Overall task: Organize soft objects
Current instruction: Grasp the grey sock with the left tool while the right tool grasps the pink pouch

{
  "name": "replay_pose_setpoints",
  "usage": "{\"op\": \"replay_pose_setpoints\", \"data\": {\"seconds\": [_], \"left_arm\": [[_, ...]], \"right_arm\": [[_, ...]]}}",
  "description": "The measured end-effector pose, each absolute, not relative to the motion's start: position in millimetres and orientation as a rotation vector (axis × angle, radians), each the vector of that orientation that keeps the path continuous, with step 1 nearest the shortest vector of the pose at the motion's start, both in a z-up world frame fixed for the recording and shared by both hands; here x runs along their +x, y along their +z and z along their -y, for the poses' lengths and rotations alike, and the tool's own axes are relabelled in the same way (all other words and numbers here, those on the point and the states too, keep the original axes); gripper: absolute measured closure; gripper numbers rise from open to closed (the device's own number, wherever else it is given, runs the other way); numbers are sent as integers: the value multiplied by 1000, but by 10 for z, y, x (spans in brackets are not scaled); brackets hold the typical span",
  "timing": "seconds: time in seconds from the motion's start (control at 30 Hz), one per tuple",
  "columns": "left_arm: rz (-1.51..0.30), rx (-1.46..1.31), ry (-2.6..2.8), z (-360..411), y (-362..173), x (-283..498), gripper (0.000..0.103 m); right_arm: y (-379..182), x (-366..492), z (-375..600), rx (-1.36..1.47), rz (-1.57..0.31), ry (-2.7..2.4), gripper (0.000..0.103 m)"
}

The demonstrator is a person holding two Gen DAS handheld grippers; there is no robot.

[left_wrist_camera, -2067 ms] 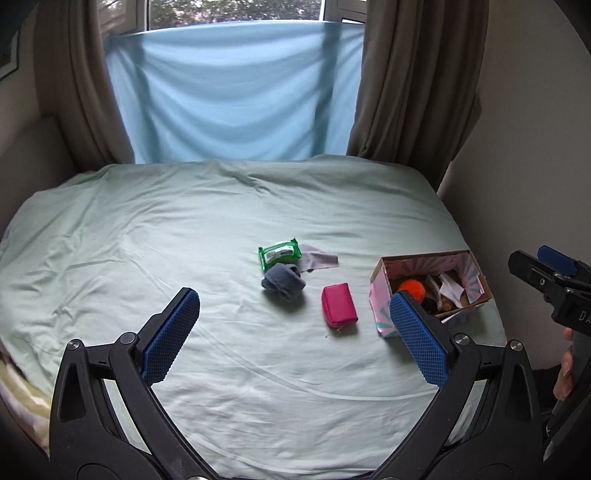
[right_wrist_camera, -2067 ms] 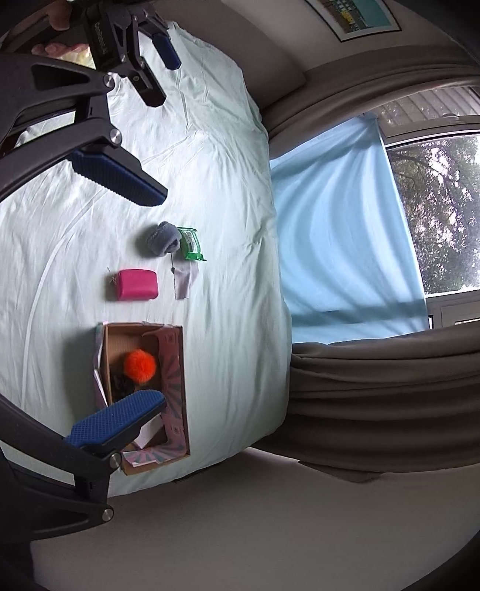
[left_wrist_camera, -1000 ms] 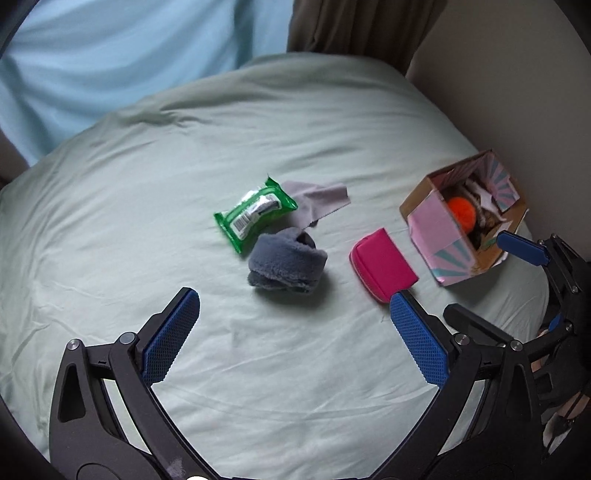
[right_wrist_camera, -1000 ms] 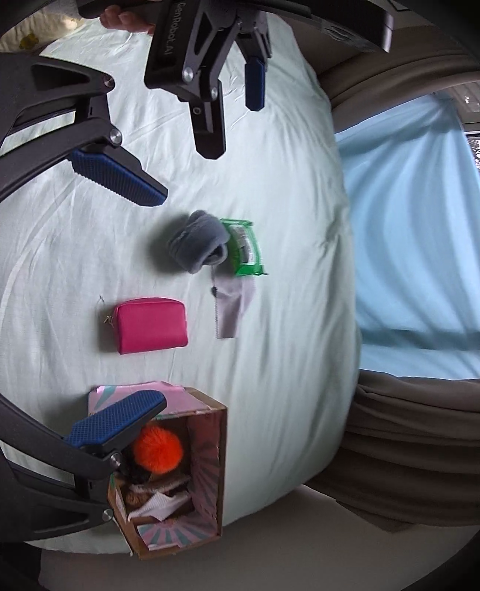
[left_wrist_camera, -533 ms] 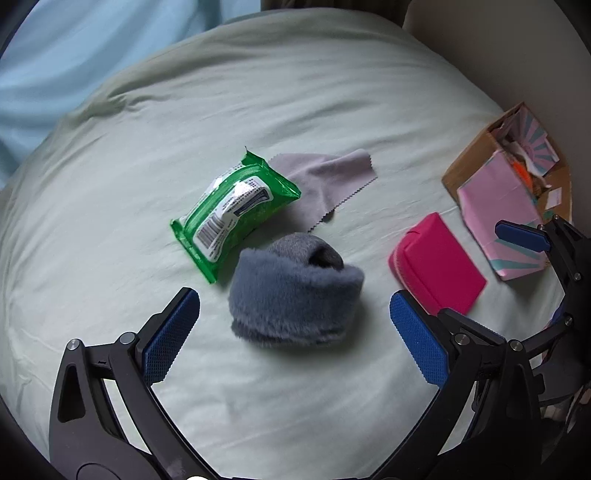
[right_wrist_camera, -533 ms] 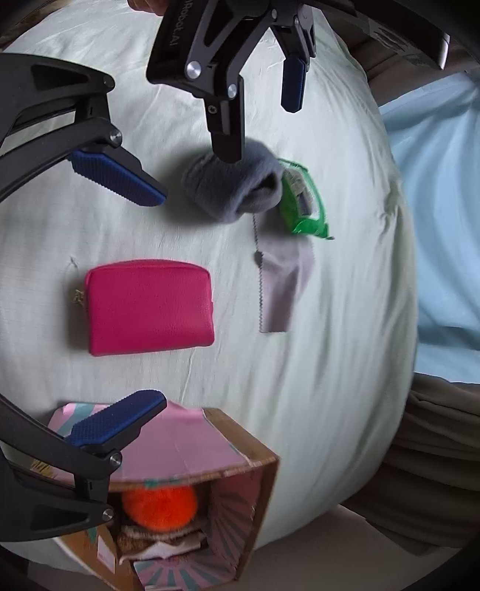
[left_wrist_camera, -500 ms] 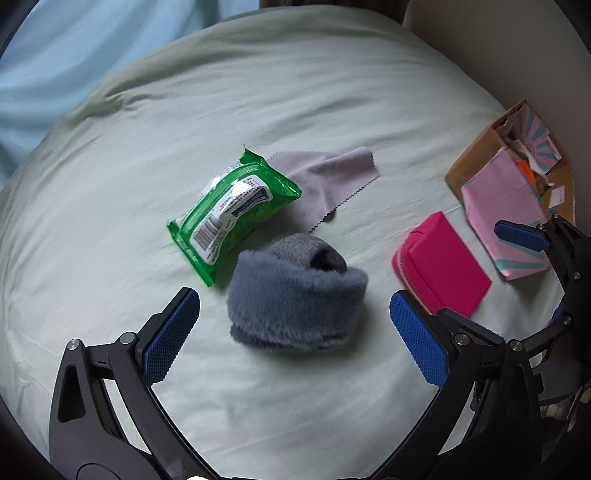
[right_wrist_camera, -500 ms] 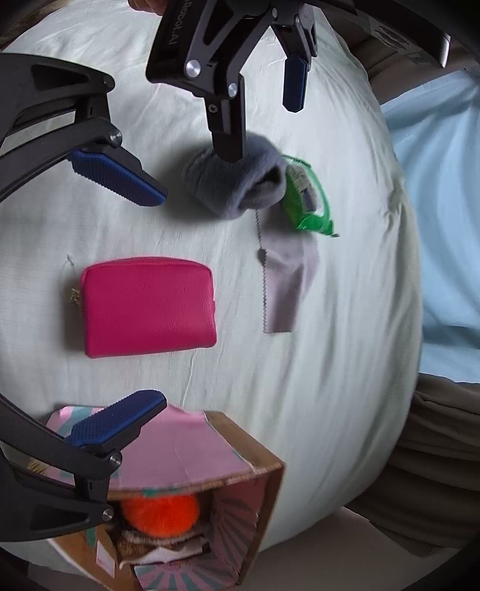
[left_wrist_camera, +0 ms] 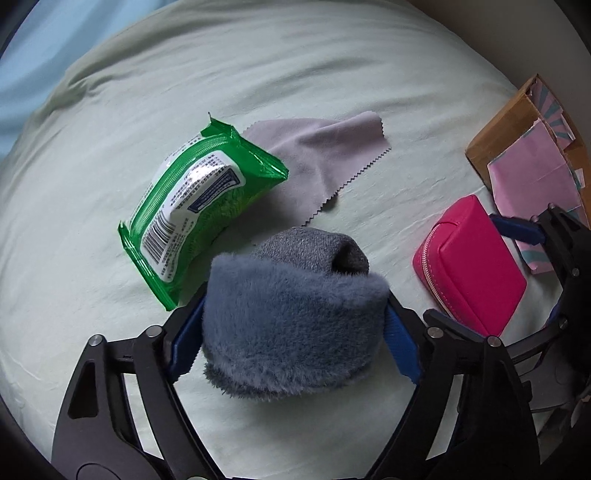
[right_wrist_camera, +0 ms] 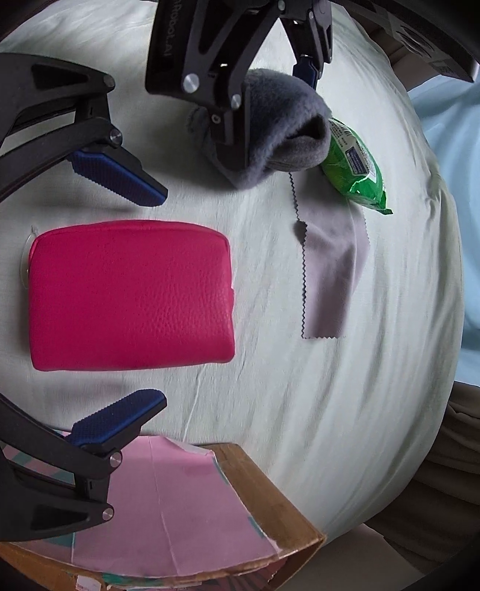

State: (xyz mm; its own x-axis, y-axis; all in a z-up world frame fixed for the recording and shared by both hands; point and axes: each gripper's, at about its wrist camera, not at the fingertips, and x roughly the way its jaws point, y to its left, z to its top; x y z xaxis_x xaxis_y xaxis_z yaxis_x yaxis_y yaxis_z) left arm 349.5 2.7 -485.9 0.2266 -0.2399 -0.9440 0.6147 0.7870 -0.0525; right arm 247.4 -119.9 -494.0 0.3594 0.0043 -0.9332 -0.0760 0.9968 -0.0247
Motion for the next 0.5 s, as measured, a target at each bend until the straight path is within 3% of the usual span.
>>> {"op": "replay_pose_setpoints", "data": {"seconds": [0.1,0.13,0.37,0.5], "left_arm": [[-1206,357,-608,-36,-4843,3497,32],[-1207,354,-608,-47,-4836,3497,36],[-1207,348,-606,-108,-4742,3467,50],[-1190,329,-599,-156,-4598,3398,51]], "right_arm": [[-4998,2486,1166,-77,-1234,67,33],[-5007,2480,1157,-88,-1239,63,36],[-4940,2448,1136,-97,-1240,68,49],[-4814,2420,1155,-71,-1227,68,56]]}}
